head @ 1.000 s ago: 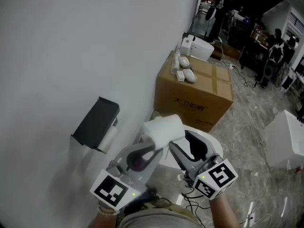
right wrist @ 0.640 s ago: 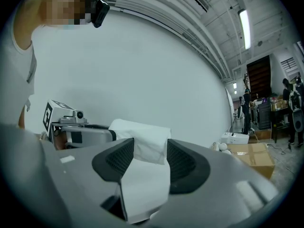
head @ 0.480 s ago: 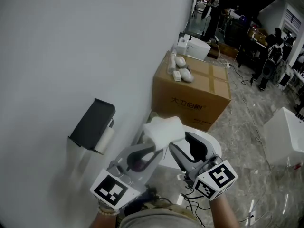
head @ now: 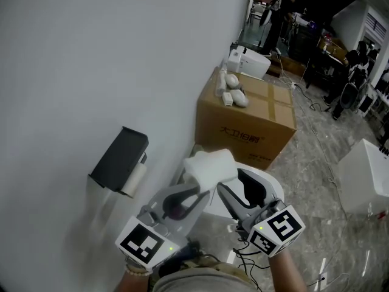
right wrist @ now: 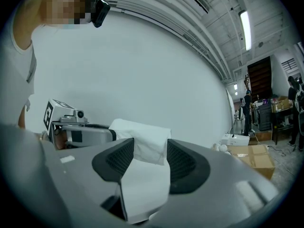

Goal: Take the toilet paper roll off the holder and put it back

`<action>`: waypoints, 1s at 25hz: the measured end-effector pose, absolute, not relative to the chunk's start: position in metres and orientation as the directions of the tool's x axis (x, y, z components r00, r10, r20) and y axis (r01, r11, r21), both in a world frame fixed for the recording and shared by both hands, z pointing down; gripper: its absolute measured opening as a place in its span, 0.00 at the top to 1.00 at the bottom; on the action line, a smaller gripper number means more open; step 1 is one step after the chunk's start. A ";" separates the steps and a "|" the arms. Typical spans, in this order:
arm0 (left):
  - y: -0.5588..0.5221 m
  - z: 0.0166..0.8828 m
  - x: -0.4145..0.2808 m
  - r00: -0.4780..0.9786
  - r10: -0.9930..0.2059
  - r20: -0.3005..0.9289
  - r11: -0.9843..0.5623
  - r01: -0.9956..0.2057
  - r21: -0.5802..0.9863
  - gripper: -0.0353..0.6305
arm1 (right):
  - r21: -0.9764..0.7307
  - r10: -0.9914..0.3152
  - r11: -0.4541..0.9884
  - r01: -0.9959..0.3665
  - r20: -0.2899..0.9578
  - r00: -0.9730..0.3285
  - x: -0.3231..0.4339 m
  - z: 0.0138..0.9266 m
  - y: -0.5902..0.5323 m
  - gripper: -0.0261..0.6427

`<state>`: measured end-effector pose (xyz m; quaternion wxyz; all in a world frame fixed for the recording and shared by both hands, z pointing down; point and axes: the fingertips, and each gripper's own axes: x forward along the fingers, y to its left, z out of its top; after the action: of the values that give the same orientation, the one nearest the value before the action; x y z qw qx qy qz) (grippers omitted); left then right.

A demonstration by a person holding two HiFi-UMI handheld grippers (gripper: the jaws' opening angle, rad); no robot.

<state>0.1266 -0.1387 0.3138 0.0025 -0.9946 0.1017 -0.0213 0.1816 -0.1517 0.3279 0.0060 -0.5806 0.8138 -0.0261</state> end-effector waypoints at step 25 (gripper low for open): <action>-0.156 0.258 0.076 0.904 -0.429 0.005 -0.900 -0.426 -0.096 0.87 | 0.020 -0.842 0.533 -0.846 -0.081 -0.533 0.127 0.267 -0.182 0.63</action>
<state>0.0755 -0.1560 0.2575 0.0461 -0.9745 0.2193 -0.0132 0.1268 -0.1815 0.2672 0.0304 -0.4824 0.8750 0.0283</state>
